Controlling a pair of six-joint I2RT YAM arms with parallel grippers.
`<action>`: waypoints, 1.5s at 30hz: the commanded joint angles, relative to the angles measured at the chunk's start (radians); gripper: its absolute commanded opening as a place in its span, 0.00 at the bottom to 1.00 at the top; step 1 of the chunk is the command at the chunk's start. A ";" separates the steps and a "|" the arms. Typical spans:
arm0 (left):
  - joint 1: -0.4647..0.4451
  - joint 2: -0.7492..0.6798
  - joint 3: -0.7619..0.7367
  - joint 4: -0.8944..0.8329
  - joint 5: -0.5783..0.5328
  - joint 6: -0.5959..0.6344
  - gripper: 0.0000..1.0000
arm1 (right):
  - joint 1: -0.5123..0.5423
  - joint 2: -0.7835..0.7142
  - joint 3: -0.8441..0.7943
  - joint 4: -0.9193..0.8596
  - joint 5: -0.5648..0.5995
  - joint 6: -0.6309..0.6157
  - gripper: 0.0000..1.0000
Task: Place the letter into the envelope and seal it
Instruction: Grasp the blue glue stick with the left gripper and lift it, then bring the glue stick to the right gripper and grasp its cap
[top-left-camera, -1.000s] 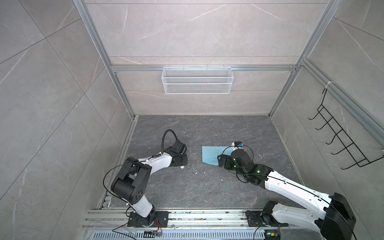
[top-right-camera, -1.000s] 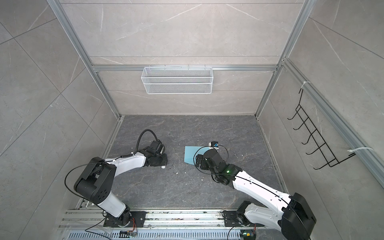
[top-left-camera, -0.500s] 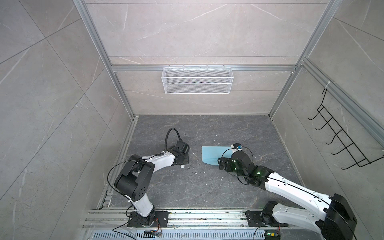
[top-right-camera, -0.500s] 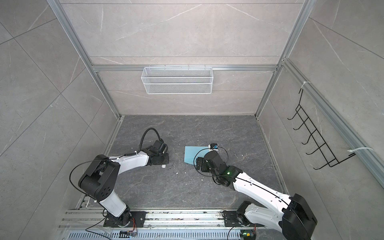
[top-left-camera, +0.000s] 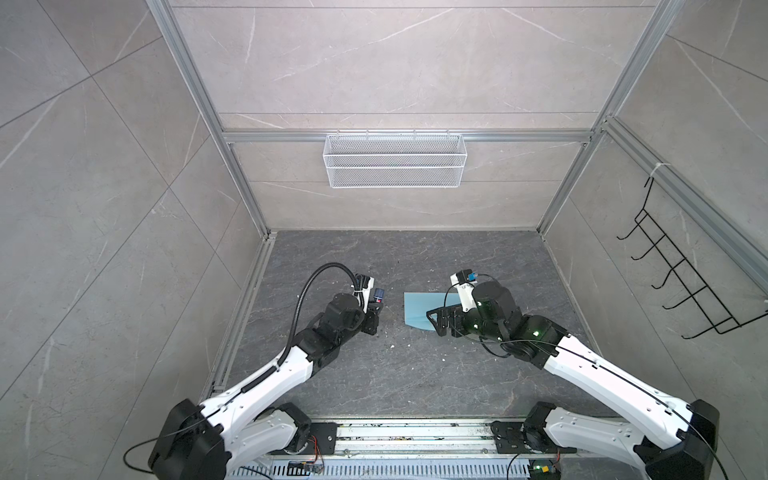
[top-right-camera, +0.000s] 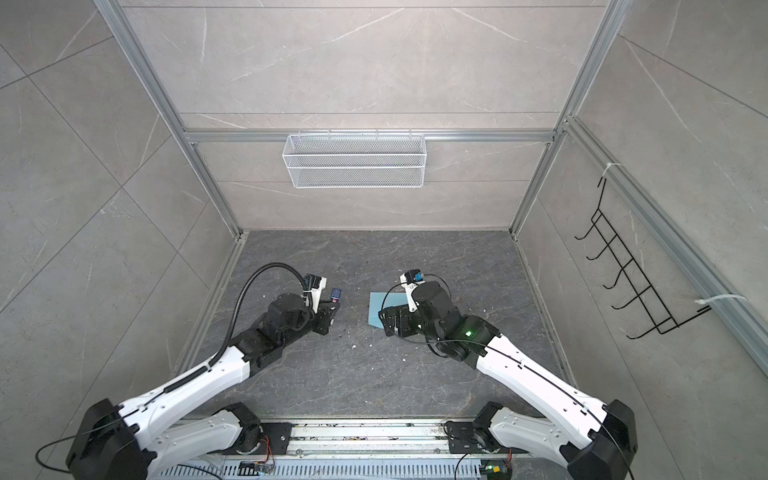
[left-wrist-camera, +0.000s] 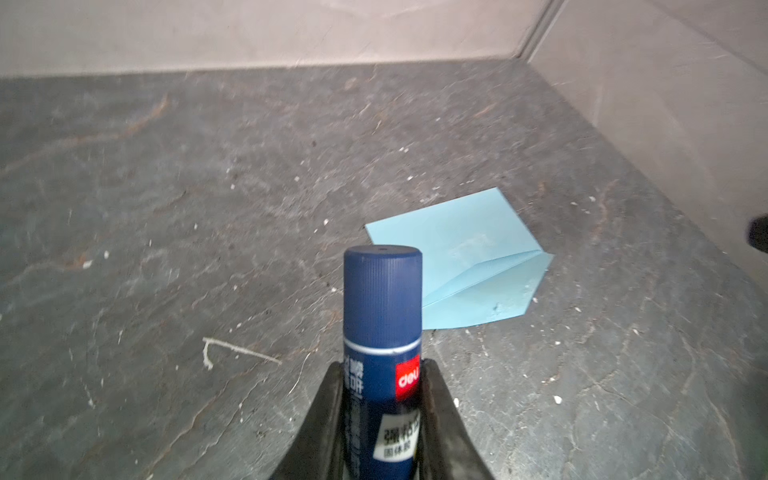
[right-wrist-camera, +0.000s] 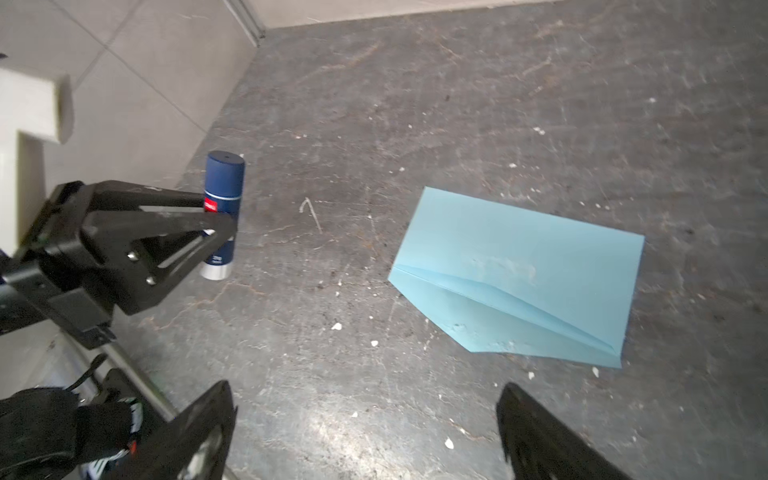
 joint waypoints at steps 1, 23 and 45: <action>-0.025 -0.045 -0.019 0.091 0.020 0.129 0.00 | -0.004 0.002 0.094 -0.137 -0.128 -0.086 0.99; -0.093 -0.111 -0.186 0.359 0.259 0.454 0.00 | -0.002 0.269 0.346 -0.232 -0.381 -0.039 0.90; -0.098 -0.112 -0.200 0.359 0.328 0.503 0.00 | -0.001 0.390 0.348 -0.118 -0.467 0.023 0.47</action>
